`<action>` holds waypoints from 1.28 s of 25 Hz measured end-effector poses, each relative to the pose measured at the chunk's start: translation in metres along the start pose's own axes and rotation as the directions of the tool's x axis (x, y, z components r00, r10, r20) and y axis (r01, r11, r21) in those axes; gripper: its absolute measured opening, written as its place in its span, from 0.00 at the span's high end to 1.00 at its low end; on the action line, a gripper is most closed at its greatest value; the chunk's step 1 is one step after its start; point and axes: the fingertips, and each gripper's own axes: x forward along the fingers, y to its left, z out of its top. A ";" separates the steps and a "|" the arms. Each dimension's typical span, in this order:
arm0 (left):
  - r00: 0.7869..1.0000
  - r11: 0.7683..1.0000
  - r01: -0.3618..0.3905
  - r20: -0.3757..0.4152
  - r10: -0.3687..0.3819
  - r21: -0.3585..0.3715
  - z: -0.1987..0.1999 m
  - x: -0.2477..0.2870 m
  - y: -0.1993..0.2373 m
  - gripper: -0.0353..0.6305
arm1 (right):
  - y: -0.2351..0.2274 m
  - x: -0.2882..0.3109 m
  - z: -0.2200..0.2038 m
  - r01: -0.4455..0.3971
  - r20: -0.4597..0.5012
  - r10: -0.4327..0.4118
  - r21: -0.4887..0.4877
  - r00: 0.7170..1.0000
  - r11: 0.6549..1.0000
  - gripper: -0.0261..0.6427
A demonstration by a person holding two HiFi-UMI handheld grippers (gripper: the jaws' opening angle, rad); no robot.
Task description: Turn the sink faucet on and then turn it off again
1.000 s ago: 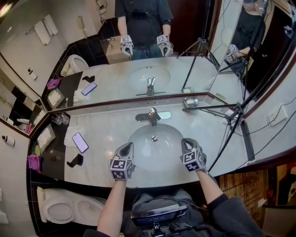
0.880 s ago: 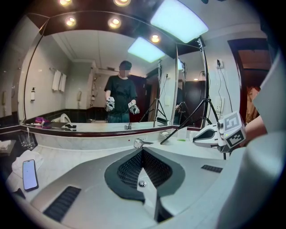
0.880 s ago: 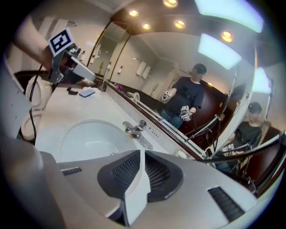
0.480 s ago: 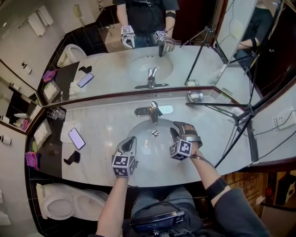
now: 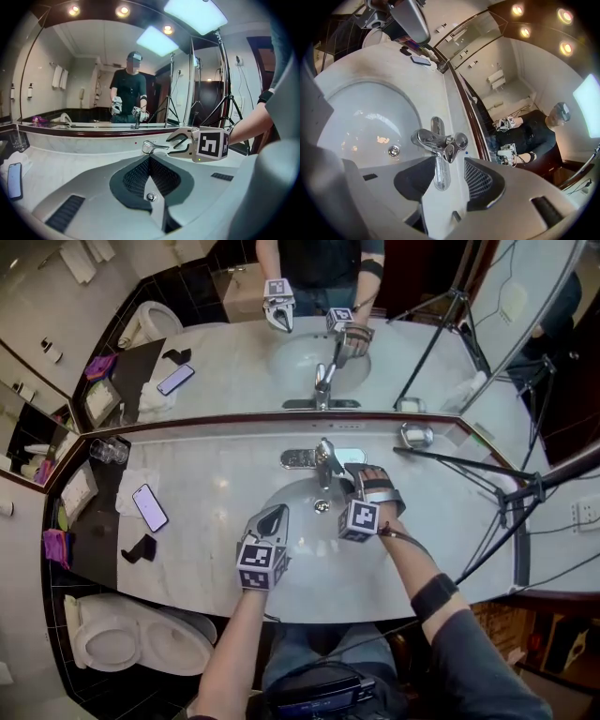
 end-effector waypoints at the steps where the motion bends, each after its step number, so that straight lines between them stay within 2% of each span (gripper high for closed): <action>1: 1.000 1.000 -0.001 -0.005 0.001 0.000 -0.002 0.003 0.001 0.95 | 0.001 0.007 0.001 -0.006 0.002 0.006 -0.005 1.000 1.000 0.64; 8: 1.000 1.000 -0.002 -0.010 0.002 -0.004 -0.004 0.014 0.007 0.95 | -0.016 0.024 0.014 0.002 0.024 -0.002 -0.020 1.000 1.000 0.63; 13: 1.000 1.000 0.006 -0.023 -0.006 -0.017 -0.011 0.014 0.008 0.95 | -0.018 0.027 0.015 -0.020 0.001 0.020 -0.050 1.000 0.999 0.63; 21: 1.000 1.000 0.006 -0.018 -0.006 -0.024 -0.011 0.013 0.008 0.95 | -0.021 0.027 0.016 -0.042 -0.007 0.041 -0.021 0.999 0.999 0.63; 26: 1.000 1.000 0.002 -0.019 -0.002 -0.031 -0.015 0.011 0.011 0.95 | -0.043 0.027 0.025 -0.002 0.007 0.002 0.012 1.000 1.000 0.63; 32: 1.000 0.999 -0.007 -0.015 0.007 -0.039 -0.014 0.009 0.014 0.95 | -0.051 0.027 0.034 -0.040 0.012 0.040 0.024 0.999 0.999 0.63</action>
